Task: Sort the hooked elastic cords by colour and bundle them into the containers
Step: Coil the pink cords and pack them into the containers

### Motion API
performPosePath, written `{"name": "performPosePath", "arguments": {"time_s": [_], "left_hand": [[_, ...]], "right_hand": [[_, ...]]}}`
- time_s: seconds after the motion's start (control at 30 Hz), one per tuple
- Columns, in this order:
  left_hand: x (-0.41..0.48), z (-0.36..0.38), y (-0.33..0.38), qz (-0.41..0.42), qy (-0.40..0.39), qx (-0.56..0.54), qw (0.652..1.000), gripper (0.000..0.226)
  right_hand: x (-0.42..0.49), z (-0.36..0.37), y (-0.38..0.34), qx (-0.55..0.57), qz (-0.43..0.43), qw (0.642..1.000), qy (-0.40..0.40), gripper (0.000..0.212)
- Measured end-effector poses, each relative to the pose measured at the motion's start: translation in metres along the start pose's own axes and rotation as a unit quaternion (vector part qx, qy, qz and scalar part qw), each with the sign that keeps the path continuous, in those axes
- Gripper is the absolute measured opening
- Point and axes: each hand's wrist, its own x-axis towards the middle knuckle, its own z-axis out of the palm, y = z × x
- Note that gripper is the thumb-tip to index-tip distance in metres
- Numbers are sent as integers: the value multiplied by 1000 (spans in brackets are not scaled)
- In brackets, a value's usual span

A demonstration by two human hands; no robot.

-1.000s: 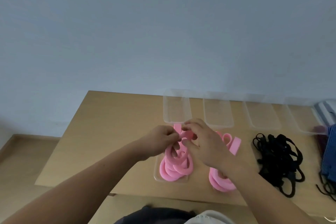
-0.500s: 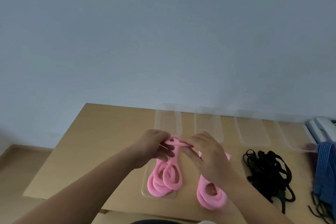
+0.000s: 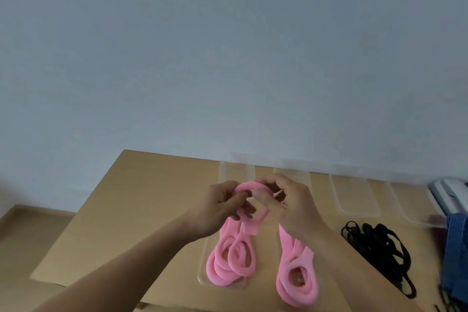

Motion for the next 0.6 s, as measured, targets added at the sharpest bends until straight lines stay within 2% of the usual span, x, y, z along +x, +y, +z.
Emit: {"name": "performPosePath", "arguments": {"time_s": [0.17, 0.3, 0.43, 0.5, 0.57, 0.6], "left_hand": [[3, -21, 6, -49, -40, -69, 996, 23], [6, -33, 7, -94, -62, -142, 983, 45], [8, -43, 5, -96, -77, -137, 983, 45], [7, -49, 5, -82, -95, -125, 984, 43], [5, -53, 3, -66, -108, -102, 987, 33], [4, -55, 2, -59, -114, -94, 987, 31]], "right_hand": [[7, 13, -15, 12, 9, 999, 28, 5], [8, 30, -17, -4, -5, 998, 67, 8], [6, 40, -17, 2, 13, 997, 77, 15], [4, 41, -20, 48, 47, 996, 62, 15], [4, 41, -23, 120, 91, 988, 40, 5], [4, 41, -23, 134, 108, 985, 27, 18]]}}
